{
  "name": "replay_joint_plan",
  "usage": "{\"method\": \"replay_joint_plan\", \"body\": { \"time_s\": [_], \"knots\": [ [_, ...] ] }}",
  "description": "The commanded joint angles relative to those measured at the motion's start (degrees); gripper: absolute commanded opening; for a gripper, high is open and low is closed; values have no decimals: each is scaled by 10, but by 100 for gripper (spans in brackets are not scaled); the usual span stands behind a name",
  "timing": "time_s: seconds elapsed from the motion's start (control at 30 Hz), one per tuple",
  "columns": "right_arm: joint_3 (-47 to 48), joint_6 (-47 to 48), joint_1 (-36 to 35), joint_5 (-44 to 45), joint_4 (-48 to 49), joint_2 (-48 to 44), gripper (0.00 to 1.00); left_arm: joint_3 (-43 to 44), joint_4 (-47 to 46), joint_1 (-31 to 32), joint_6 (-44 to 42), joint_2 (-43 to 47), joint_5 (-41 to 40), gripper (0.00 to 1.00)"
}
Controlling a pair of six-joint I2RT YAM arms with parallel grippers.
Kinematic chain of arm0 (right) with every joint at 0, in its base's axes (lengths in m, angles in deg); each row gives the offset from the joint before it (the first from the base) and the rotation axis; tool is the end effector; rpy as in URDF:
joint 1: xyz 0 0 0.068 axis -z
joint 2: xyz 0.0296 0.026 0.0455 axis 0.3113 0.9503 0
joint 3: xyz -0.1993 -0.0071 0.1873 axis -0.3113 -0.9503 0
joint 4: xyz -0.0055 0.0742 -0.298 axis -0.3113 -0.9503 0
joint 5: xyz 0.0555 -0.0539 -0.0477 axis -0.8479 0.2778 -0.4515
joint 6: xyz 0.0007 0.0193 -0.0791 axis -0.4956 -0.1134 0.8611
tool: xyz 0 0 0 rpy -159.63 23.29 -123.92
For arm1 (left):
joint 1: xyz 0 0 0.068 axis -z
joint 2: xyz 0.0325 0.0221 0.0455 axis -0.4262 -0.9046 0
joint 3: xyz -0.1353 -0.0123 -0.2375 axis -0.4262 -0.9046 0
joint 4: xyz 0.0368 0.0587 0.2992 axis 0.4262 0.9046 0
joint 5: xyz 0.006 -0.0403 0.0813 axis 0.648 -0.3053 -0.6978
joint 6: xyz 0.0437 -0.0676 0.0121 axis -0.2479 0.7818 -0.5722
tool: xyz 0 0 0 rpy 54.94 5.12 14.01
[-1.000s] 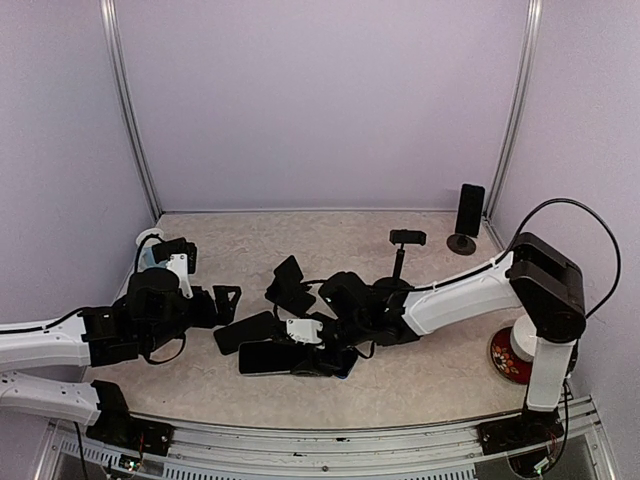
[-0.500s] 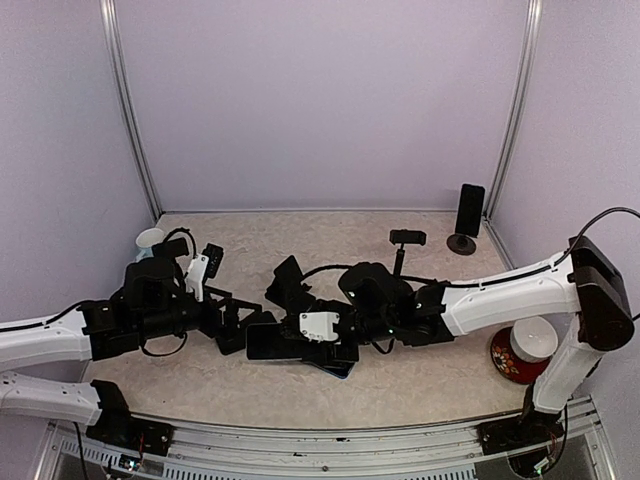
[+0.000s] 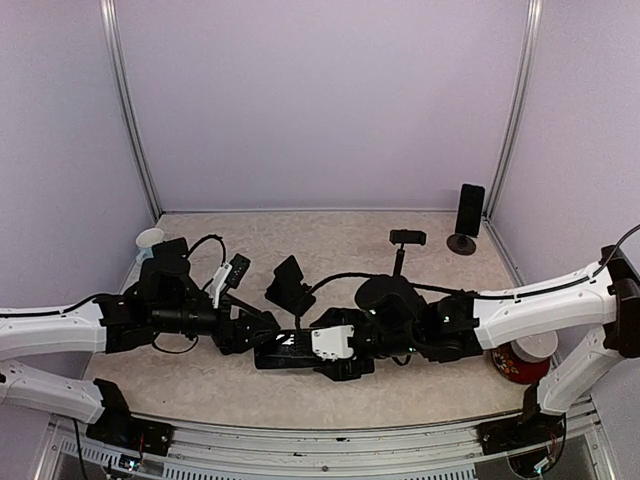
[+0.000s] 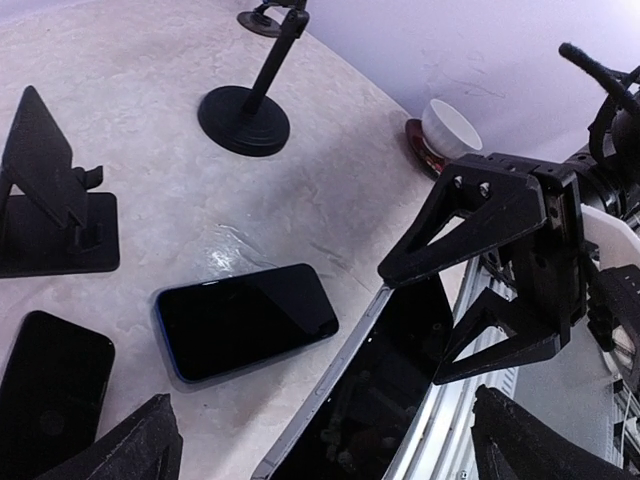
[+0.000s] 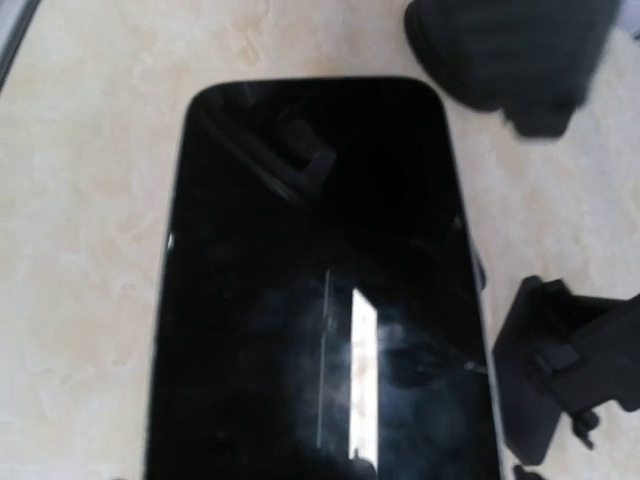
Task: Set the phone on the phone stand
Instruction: Pass from the right arm to the left
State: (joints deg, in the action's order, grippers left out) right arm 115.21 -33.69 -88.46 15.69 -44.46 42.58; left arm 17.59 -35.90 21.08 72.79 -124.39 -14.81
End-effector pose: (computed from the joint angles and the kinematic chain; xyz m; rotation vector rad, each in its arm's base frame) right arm 0.1364 0.3796 0.1792 -1.7218 1.3769 0.3615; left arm 0.1881 -0.2357 0.1907 0.7357 2.0343 -1.1037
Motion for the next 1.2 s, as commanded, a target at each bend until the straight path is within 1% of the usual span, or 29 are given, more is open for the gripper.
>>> {"method": "replay_joint_plan", "body": {
  "time_s": [0.0, 0.03, 0.2, 0.3, 0.43, 0.53, 0.77, 1.03, 1.17],
  "knots": [
    [-12, 8, -20, 30, 35, -45, 49, 18, -33, -4, 1, -15, 55, 99],
    [-17, 9, -23, 30, 40, -49, 49, 18, -36, -4, 1, -19, 60, 99],
    [-34, 20, -32, 93, 69, -56, 49, 16, -65, -4, 26, -37, 105, 97],
    [-43, 28, -36, 118, 86, -55, 50, 12, -85, -4, 34, -43, 130, 94],
    [-56, 35, -39, 135, 108, -59, 50, 12, -102, -4, 42, -54, 150, 87],
    [-64, 41, -41, 147, 123, -63, 50, 13, -105, -5, 45, -64, 157, 84],
    [-71, 47, -43, 152, 134, -73, 50, 19, -113, -4, 48, -90, 171, 76],
    [-84, 49, -44, 134, 153, -93, 51, 19, -131, -4, 51, -102, 184, 61],
    [-83, 52, -44, 134, 151, -88, 51, 18, -137, -4, 52, -98, 190, 55]
  ]
}}
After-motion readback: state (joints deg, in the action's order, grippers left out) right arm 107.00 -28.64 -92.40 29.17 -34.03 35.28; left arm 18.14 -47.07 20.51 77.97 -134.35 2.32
